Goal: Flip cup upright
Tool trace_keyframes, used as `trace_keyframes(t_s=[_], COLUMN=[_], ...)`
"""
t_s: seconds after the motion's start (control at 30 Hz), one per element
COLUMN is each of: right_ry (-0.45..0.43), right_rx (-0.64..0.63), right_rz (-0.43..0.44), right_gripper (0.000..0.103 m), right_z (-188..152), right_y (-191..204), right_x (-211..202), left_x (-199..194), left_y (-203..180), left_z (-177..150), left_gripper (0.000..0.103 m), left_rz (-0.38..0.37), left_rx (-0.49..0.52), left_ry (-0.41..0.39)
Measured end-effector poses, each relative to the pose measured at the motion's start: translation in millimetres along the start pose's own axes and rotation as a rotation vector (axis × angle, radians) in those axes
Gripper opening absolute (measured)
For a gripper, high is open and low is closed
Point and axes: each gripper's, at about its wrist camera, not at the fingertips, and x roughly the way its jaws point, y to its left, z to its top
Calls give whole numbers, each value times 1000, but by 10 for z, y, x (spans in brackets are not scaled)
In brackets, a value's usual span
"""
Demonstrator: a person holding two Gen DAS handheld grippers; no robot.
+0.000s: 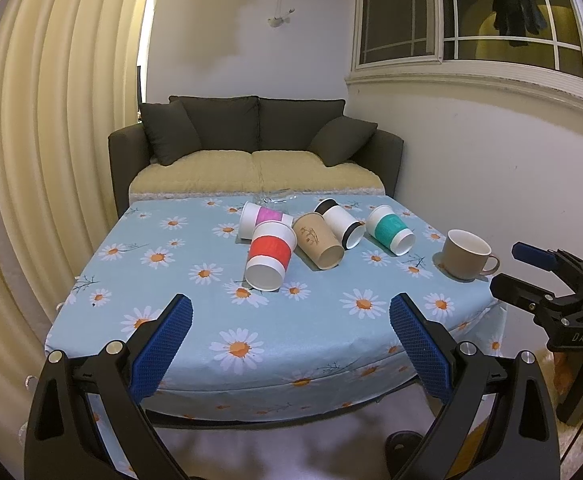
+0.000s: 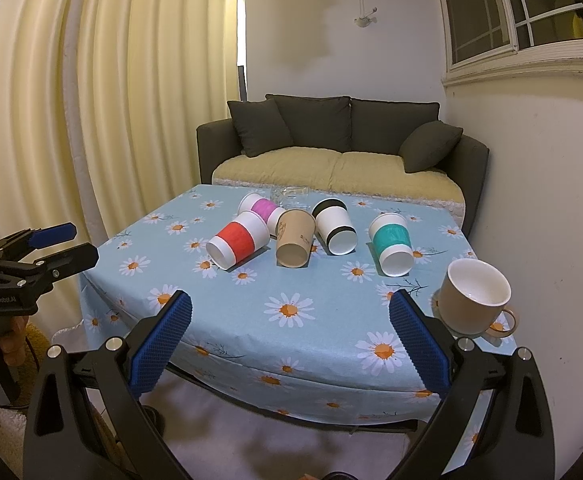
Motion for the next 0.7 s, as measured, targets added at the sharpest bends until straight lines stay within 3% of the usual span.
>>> trace_keyframes(t_s=[0.7], right_ry=[3], right_rx=[-3], right_rz=[3], right_gripper=[98], right_z=[-25], right_y=[22], right_x=[9], left_x=[36], left_y=[-42], left_z=[-23], left_gripper=[97], left_rz=[-1], left_rx=[6], left_ry=[7])
